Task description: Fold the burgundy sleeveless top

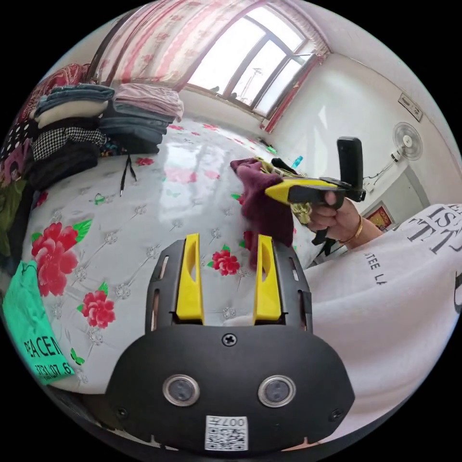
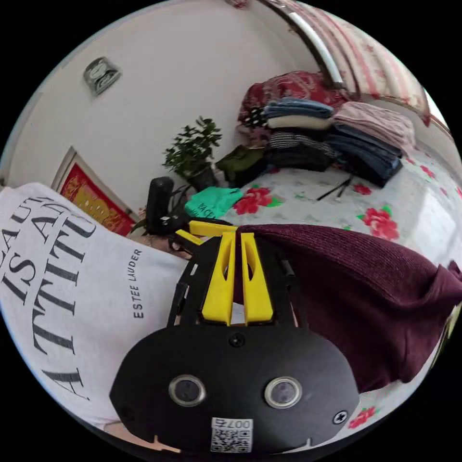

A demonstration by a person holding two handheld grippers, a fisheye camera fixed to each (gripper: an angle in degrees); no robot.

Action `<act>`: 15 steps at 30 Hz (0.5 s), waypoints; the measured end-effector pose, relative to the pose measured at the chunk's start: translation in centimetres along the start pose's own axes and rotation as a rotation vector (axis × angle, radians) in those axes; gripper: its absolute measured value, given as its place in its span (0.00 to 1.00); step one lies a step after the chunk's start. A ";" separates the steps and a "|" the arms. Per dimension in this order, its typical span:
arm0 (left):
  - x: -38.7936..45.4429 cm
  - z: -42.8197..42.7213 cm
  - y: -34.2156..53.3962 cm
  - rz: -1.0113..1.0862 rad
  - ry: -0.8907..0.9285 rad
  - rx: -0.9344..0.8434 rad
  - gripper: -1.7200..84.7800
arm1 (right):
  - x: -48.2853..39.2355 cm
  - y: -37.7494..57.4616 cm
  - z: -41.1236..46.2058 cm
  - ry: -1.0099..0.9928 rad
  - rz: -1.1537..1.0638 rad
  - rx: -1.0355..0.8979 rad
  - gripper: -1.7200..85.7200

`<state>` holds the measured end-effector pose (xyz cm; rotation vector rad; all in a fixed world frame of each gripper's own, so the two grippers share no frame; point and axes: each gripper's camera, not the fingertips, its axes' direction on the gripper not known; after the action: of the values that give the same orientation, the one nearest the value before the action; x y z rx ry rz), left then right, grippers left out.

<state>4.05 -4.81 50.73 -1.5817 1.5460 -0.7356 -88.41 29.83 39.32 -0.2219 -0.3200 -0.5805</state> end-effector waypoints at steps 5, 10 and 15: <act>-3.7 -2.1 4.3 -0.112 -0.130 -0.093 0.19 | -6.1 -4.9 14.1 -0.001 -0.202 -0.205 0.03; -7.8 -6.2 9.2 -0.315 -0.193 -0.081 0.19 | 2.3 0.1 14.8 0.006 0.066 -0.134 0.04; -8.4 -9.3 8.0 -0.288 -0.257 -0.042 0.19 | 9.9 9.4 14.1 0.162 0.375 -0.073 0.06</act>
<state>-8.75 2.69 49.84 -1.8742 1.1705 -0.6260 -78.56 36.64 54.89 -0.2951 -0.0951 -0.2374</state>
